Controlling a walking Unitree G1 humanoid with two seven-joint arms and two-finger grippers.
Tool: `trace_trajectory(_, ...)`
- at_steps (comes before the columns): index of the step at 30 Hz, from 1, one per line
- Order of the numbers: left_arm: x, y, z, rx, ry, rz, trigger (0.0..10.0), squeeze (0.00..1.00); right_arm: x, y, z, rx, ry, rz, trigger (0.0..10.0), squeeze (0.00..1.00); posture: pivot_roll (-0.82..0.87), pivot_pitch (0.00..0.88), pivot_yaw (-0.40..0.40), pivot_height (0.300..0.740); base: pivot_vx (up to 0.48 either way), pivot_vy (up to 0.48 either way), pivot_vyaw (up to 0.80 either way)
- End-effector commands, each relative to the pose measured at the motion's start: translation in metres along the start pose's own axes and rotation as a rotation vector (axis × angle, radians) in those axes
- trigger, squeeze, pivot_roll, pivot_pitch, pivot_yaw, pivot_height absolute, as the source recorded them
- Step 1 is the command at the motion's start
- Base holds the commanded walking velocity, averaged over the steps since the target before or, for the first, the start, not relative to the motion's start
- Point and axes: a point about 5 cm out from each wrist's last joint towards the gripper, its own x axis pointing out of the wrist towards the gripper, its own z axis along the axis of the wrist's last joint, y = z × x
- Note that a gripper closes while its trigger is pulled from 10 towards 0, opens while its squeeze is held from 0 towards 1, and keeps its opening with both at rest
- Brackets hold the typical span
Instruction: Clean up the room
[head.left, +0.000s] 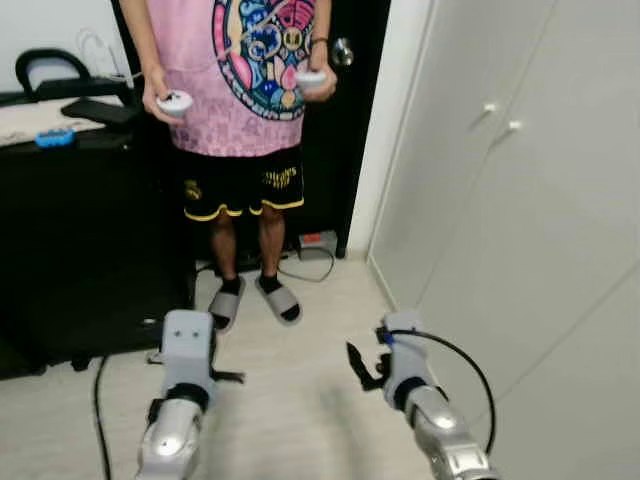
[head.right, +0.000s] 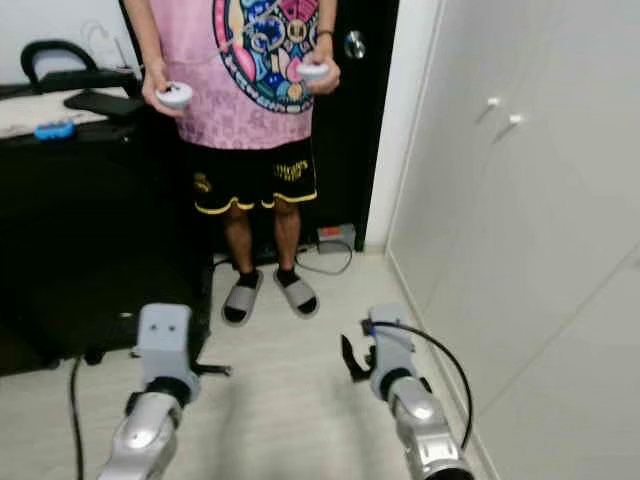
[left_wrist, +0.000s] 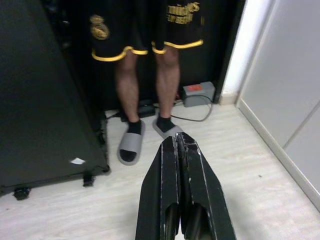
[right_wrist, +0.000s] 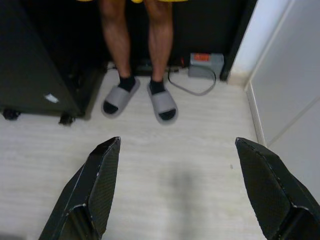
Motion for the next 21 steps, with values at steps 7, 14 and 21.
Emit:
trace_trajectory(7, -0.0050, 0.0043, -0.0056, -0.001, 0.027, 0.011, 10.0, 0.00, -0.0026, 0.0067, -0.0084, 0.007, 0.030, 0.019, 10.0, 0.00, -0.03, 0.098, -0.076, 0.740, 0.281, 0.000, 0.00)
trace_trajectory(14, -0.0042, 0.0041, -0.0050, 0.000, 0.025, 0.010, 10.0, 0.00, -0.0018, 0.0068, -0.0078, 0.008, 0.029, 0.020, 10.0, 0.00, -0.03, 0.098, -0.076, 0.740, 0.278, 0.000, 0.00)
trace_trajectory(21, -0.0038, 0.0047, -0.0045, -0.001, 0.024, 0.013, 10.0, 0.00, -0.0012, 0.0069, -0.0071, 0.008, 0.029, 0.020, 10.0, 0.00, -0.03, 0.099, -0.077, 0.740, 0.276, 0.000, 0.00)
